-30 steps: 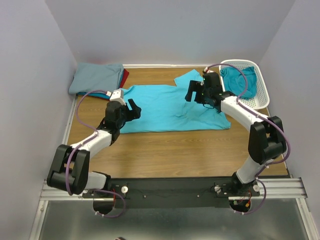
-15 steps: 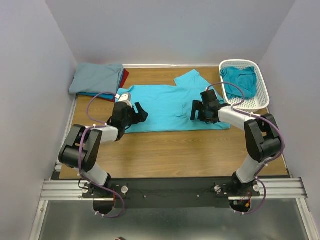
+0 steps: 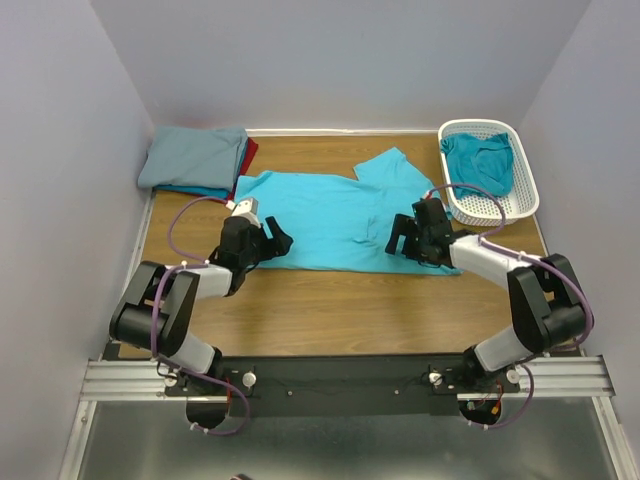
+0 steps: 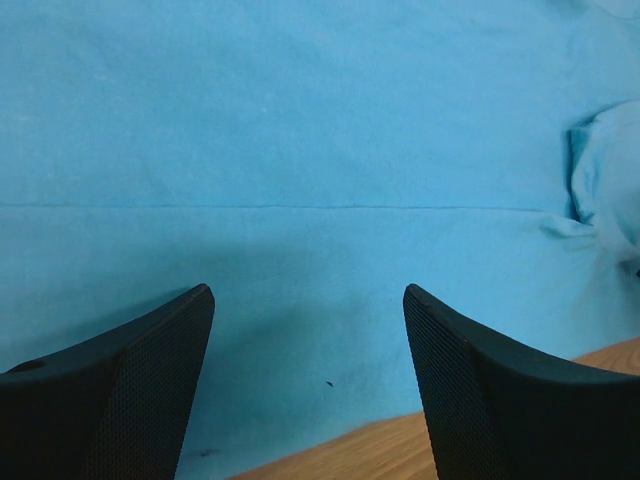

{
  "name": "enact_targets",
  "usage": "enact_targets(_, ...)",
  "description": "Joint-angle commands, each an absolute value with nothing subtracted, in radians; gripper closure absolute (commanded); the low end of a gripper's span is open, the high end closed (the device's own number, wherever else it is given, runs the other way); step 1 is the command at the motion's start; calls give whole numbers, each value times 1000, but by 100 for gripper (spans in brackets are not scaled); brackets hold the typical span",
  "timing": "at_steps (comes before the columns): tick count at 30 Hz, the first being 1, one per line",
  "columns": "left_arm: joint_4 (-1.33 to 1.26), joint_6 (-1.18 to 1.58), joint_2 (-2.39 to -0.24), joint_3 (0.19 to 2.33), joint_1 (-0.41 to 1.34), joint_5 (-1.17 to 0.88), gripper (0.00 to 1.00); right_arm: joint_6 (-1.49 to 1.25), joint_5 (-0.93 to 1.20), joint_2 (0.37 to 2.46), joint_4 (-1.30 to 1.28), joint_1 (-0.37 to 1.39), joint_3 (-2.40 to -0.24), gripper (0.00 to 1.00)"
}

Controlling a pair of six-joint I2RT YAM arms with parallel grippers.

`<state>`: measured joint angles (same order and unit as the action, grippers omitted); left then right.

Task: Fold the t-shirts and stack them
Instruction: Fold the tshirt

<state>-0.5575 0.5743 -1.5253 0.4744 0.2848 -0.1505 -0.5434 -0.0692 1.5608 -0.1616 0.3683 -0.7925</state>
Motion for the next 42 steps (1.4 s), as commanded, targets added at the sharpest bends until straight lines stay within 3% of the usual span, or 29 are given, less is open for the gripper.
enact_targets(1, -558, 584, -1482, 434, 288, -152, 16, -623, -6, 1487, -334, 373, -677, 0)
enact_targets(10, -537, 630, -1298, 353, 293, -155, 16, -647, 35, 1324, -387, 373, -603, 0)
enact_targets(18, -393, 606, -1121, 446, 310, -98, 16, -600, 5, 1250, -446, 373, -745, 0)
enact_targets(28, -483, 569, -1336, 563, 393, -65, 16, -517, 24, 1448, -402, 377, -951, 2)
enact_targets(34, -492, 548, -1446, 577, 503, 115, 16, -523, 51, 1534, -325, 391, -934, 3)
enact_targets(42, -554, 629, -1583, 500, 541, 141, 15, -526, 46, 1603, -261, 405, -865, 3)
